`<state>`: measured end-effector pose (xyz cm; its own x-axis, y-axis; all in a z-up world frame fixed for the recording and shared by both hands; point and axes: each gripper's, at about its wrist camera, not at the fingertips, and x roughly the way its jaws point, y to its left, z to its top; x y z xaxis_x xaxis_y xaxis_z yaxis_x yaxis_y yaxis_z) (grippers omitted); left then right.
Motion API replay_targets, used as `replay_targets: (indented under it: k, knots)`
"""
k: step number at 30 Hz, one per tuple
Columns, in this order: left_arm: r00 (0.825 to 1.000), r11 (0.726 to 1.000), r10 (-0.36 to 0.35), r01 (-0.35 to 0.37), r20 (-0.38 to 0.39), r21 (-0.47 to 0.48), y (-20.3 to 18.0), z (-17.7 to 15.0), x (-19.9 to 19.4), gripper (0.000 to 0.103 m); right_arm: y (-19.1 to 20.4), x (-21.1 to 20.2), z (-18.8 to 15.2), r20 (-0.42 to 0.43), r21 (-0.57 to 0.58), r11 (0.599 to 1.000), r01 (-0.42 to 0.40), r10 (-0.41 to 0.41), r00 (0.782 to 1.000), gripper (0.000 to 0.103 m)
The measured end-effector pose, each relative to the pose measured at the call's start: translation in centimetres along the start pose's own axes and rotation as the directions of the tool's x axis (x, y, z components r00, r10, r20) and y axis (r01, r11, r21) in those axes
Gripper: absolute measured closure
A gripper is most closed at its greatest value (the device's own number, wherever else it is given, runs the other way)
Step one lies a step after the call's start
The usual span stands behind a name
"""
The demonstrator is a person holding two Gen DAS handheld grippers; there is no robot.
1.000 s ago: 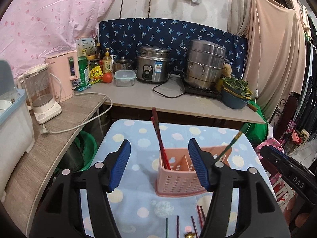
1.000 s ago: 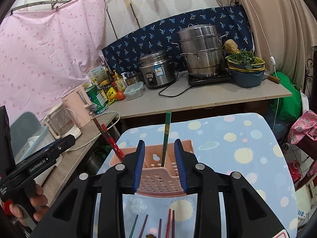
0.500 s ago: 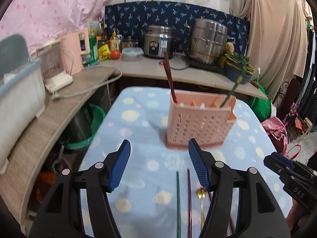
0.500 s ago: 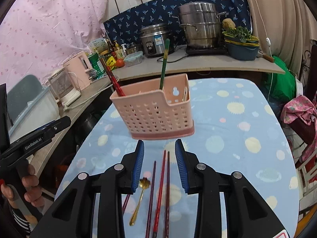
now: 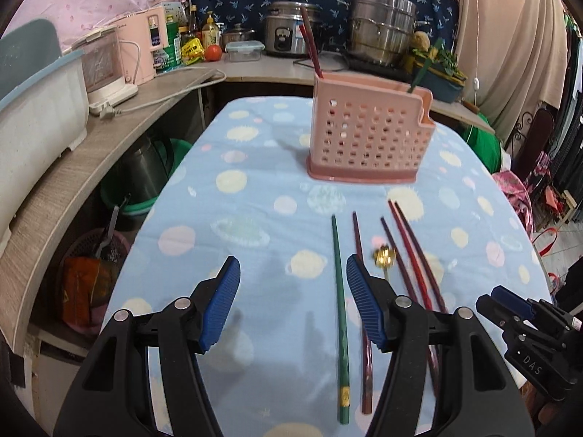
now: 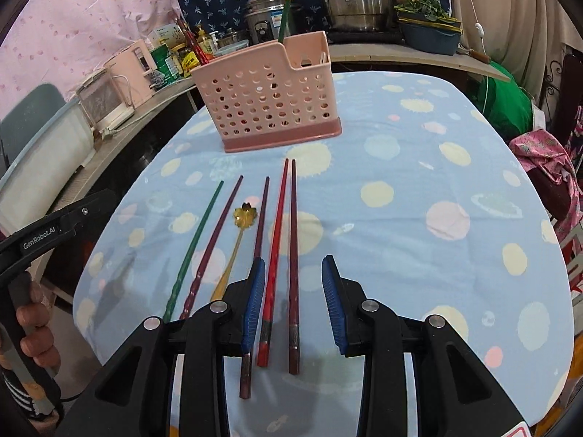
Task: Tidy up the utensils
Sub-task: 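Grasp the green chopstick with the left tool while the right tool grasps a dark red chopstick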
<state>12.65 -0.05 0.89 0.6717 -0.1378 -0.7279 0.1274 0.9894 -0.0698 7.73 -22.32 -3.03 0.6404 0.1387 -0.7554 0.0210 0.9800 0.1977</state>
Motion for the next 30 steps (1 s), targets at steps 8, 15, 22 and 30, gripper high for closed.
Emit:
replay_targets:
  k: [8, 15, 22, 30]
  knots:
    - [0.998, 1.0, 0.01, -0.009, -0.062, 0.019, -0.6, -3.7, 0.7, 0.045, -0.1, 0.9, -3.0, -0.049, 0.008, 1.0, 0.01, -0.01, 0.999, 0.073]
    - [0.994, 1.0, 0.0, 0.002, -0.11, 0.017, -0.3, -5.8, 1.2, 0.045, -0.2, 1.3, -3.9, -0.063, 0.005, 1.0, 0.027, -0.026, 0.998, 0.08]
    - [0.989, 0.999, -0.01, 0.015, -0.149, 0.039, -0.6, -7.5, 1.5, 0.045, 0.1, 2.0, -4.6, -0.074, -0.008, 0.999, 0.037, -0.037, 0.997, 0.086]
    - [0.985, 0.997, -0.033, 0.044, -0.17, 0.06, -1.3, -8.7, 1.4, 0.044, -0.1, 1.9, -4.9, -0.064, -0.01, 0.999, 0.051, -0.051, 0.997, 0.095]
